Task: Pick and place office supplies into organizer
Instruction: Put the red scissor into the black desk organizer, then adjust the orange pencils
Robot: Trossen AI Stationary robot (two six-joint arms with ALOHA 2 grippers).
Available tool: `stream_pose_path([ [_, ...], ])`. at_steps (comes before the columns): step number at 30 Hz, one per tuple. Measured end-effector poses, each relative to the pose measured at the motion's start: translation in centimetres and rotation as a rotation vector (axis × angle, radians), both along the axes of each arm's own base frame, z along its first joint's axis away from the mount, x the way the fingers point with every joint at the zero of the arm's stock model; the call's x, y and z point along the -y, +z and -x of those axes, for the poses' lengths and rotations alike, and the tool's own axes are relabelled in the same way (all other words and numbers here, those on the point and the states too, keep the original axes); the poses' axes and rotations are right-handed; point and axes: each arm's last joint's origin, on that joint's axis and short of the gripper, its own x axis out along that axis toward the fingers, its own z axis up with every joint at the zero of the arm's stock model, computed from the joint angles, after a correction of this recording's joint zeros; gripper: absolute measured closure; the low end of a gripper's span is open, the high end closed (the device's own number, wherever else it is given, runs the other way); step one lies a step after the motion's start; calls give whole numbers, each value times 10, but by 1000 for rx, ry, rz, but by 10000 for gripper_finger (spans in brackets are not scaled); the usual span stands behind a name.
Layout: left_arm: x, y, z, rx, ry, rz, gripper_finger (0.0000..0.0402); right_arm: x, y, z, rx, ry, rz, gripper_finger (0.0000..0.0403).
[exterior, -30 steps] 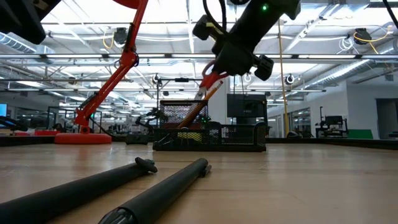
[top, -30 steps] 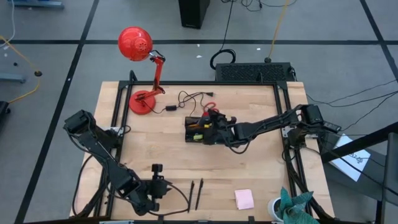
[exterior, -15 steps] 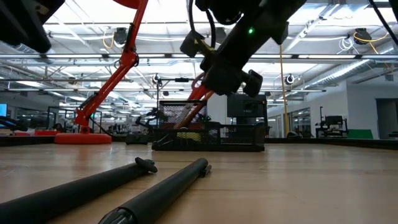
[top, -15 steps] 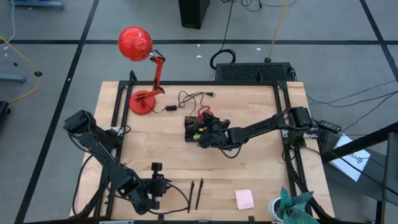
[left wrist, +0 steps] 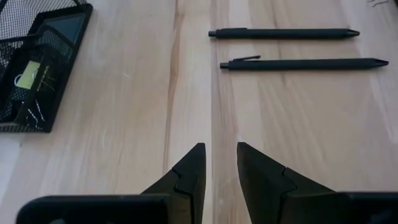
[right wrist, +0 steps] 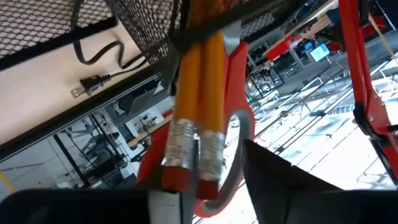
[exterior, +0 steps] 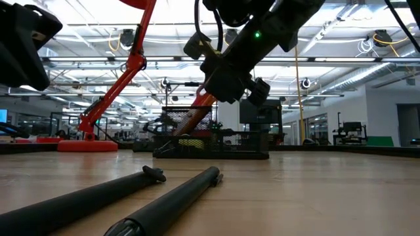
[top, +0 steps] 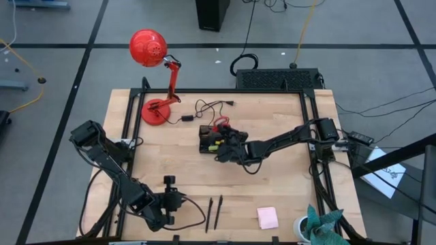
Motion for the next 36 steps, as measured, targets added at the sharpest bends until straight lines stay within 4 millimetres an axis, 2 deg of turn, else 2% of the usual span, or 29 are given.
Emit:
stream_pose_path([
  [4,1,1,-1,10,-12,2,305,-1,0,0,-1,4,-1,270],
  [10,1,1,-1,11,-18,0,305,-11,1,1,13,24,-1,269],
  [17,2,1,-1,14,-17,3,305,-25,8,-2,110,53,-13,262],
  [26,2,1,-1,16,-16,5,305,-26,7,-2,105,56,-13,248],
  [36,2,1,-2,17,-19,-1,305,-28,13,-5,172,61,-17,253],
])
